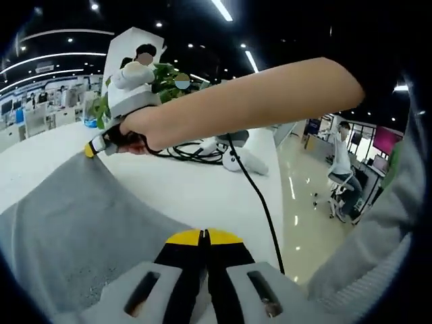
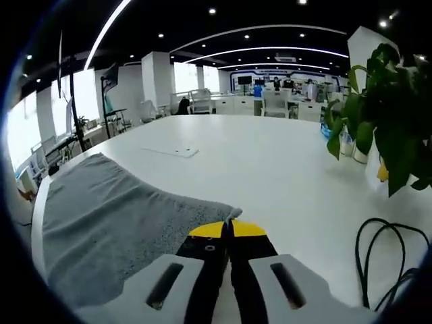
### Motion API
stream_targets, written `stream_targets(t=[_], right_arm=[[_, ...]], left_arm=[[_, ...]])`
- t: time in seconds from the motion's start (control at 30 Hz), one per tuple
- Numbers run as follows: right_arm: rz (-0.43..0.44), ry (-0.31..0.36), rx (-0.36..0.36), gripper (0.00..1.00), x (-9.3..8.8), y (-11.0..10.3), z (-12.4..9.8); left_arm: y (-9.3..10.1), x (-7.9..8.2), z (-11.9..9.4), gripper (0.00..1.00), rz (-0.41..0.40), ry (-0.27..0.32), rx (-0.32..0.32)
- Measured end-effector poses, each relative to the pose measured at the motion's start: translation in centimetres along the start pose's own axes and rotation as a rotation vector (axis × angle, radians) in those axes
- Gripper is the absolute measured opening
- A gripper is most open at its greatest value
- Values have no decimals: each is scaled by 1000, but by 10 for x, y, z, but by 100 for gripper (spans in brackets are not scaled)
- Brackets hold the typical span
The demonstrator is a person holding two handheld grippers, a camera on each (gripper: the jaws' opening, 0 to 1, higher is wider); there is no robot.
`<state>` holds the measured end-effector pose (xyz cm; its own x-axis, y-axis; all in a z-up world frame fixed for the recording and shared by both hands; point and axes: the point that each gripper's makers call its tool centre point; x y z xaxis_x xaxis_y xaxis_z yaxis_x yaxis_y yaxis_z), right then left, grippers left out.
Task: Fold the towel on the table until its edges align and the towel forms a compact rectangular stack.
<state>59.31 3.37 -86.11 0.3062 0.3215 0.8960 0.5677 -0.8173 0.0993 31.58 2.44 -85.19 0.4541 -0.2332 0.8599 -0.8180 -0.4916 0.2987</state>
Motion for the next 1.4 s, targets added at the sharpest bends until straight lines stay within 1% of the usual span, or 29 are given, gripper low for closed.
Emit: stream_targets(t=[0.1, 0.27, 0.4, 0.43, 0.47, 0.5, 0.6, 0.67, 0.7, 0.8, 0.87, 0.93, 1.0, 1.07, 1.13, 1.2, 1.3, 1.4], right_arm=[[-4, 21, 0, 0, 9, -1, 0], [-11, 40, 6, 0, 21, -6, 0], [-25, 55, 10, 0, 31, -11, -1], [-27, 57, 11, 0, 33, -12, -2], [-27, 62, 13, 0, 35, -13, -3], [-24, 69, 18, 0, 39, -14, -4], [-27, 82, 18, 0, 48, -17, -7], [-26, 90, 18, 0, 53, -19, -9], [-30, 94, 17, 0, 56, -21, -10], [-36, 96, 16, 0, 60, -26, -12], [-40, 94, 13, 0, 60, -28, -13], [-37, 88, 11, 0, 59, -29, -13], [-27, 80, 6, 0, 56, -29, -13], [-25, 74, 3, 0, 54, -29, -13], [-21, 69, 2, 0, 53, -29, -13], [-19, 65, 2, 0, 51, -29, -13], [-18, 60, 6, 0, 49, -29, -12], [-16, 58, 9, 0, 48, -28, -10]], left_arm=[[1, 7, -8, 1, 7, 16, -4], [1, 10, -17, 1, 14, 27, 1], [0, 17, -25, 1, -10, 54, 15], [0, 20, -28, 0, -19, 67, 18], [1, 26, -31, 0, -36, 97, 15], [2, 30, -33, 0, -50, 115, 10], [3, 37, -41, 0, -50, 131, 10], [1, 37, -43, 0, -41, 132, 15], [-1, 35, -43, 0, -34, 125, 19], [-7, 21, -40, 0, 26, 74, 29], [-7, 10, -35, 1, 55, 35, 8], [-6, -1, -28, 1, 61, -10, -19], [-5, -10, -21, 1, 65, -43, -39], [-7, -12, -15, 6, 64, -38, -39], [-10, -18, -8, 13, 56, -56, -42], [-10, -25, -2, 13, 47, -76, -57], [-11, -40, 8, 13, 78, -118, -81], [-11, -46, 13, 12, 71, -135, -93]])
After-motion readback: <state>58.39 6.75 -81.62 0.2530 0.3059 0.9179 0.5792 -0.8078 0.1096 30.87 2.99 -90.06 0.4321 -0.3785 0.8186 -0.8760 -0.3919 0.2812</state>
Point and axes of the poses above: the point that each gripper's makers call its tool centre point, and the gripper's own axes: z roughly forward along the fingers, y roughly to its right, x roughly out of its top, and after that the axes turned 10 degrees about -z, right-handed
